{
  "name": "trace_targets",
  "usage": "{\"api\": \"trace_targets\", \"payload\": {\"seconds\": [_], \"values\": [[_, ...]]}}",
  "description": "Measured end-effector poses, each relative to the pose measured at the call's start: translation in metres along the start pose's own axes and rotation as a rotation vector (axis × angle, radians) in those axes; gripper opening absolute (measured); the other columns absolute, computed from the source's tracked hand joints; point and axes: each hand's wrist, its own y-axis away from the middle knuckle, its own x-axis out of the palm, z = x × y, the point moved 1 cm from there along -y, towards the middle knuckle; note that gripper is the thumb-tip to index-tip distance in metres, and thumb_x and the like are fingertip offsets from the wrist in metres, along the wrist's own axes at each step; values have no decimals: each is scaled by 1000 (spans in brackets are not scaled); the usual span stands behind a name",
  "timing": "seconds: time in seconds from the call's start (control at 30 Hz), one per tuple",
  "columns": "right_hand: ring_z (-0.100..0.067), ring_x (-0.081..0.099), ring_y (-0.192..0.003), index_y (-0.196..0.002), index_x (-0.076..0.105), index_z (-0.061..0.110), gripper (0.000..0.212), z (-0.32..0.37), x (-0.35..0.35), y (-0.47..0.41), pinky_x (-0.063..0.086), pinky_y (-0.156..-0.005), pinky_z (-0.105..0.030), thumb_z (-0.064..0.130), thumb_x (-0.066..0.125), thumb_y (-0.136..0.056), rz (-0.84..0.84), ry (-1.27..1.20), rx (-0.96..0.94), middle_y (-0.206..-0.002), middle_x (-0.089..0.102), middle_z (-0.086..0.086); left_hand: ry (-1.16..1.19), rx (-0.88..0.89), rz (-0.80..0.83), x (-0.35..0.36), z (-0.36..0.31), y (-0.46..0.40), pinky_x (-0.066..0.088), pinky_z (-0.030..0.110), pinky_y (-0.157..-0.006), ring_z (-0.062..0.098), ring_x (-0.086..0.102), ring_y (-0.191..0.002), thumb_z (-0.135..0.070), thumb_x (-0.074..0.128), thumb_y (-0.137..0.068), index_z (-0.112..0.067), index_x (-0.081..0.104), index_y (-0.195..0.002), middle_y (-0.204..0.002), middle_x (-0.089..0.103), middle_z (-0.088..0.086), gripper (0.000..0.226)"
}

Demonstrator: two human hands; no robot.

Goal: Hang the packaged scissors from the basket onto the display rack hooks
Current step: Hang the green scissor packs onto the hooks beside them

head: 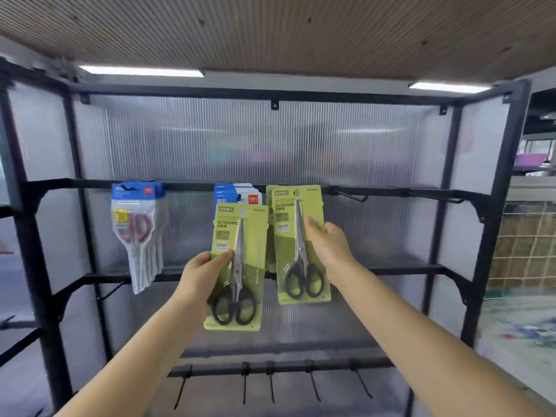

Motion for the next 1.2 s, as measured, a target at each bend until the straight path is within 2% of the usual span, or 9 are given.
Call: {"api": "trace_targets", "payload": {"seconds": [0.1, 0.27, 0.43, 0.53, 0.67, 0.77, 0.87, 1.03, 1.2], "values": [[-19, 51, -89, -102, 52, 8, 33, -1, 5, -8, 39, -75, -33, 39, 44, -97, 0, 37, -6, -95, 53, -4, -18, -5, 19, 0, -3, -2, 47, 32, -55, 20, 57, -56, -17, 61, -90, -10, 59, -81, -59, 63, 3, 12], [-18, 46, -78, -82, 44, 9, 33, -11, 9, -21, 36, -71, -32, 37, 43, -98, -19, 85, -9, -77, 43, -1, -78, 7, 58, 2, -1, -10, 50, 38, -64, 25, 60, -67, -22, 62, -89, -9, 61, -89, -76, 65, 9, 13], [-13, 40, -65, -75, 40, 11, 35, -19, 17, -37, 30, -56, -27, 37, 41, -99, -37, 183, -71, -71, 38, 1, -90, -2, 84, 10, 6, -13, 51, 34, -65, 24, 63, -71, -21, 62, -90, -11, 65, -93, -81, 69, 7, 10], [-14, 39, -62, -68, 34, 16, 38, -22, 22, -51, 26, -51, -27, 36, 43, -98, -72, 240, -97, -68, 37, 1, -149, -1, 100, 10, 8, -14, 47, 27, -57, 19, 60, -69, -21, 61, -91, -13, 65, -95, -83, 68, 5, 10], [-14, 42, -62, -73, 39, 13, 35, -26, 24, -68, 26, -49, -27, 37, 45, -98, -95, 306, -110, -71, 42, 1, -189, 11, 115, 8, 8, -18, 47, 21, -49, 15, 60, -64, -21, 60, -91, -14, 64, -93, -79, 67, 2, 8], [-16, 44, -65, -86, 43, 7, 32, -28, 24, -79, 28, -49, -26, 38, 51, -95, -129, 301, -123, -73, 45, 0, -192, 7, 121, 6, 8, -21, 51, 24, -53, 17, 62, -67, -22, 61, -91, -13, 64, -93, -83, 69, 4, 10], [-13, 43, -62, -89, 41, 7, 35, -30, 26, -87, 27, -48, -26, 39, 55, -92, -167, 283, -116, -71, 42, 2, -201, 8, 123, 6, 9, -22, 50, 25, -52, 16, 61, -63, -23, 61, -90, -13, 63, -88, -78, 67, 3, 10], [-19, 46, -68, -92, 40, 8, 38, -33, 26, -92, 29, -50, -30, 43, 53, -92, -115, 386, -111, -72, 43, 1, -216, 10, 109, 8, 10, -23, 49, 23, -50, 15, 60, -62, -24, 61, -91, -14, 61, -87, -78, 66, 3, 10], [-13, 49, -81, -108, 50, 7, 32, -12, 9, -77, 37, -61, -23, 36, 54, -93, -74, 268, -233, -94, 52, 0, -195, 11, 118, 11, 16, -25, 50, 26, -58, 18, 61, -69, -24, 61, -91, -13, 62, -87, -81, 68, 5, 11]]}}
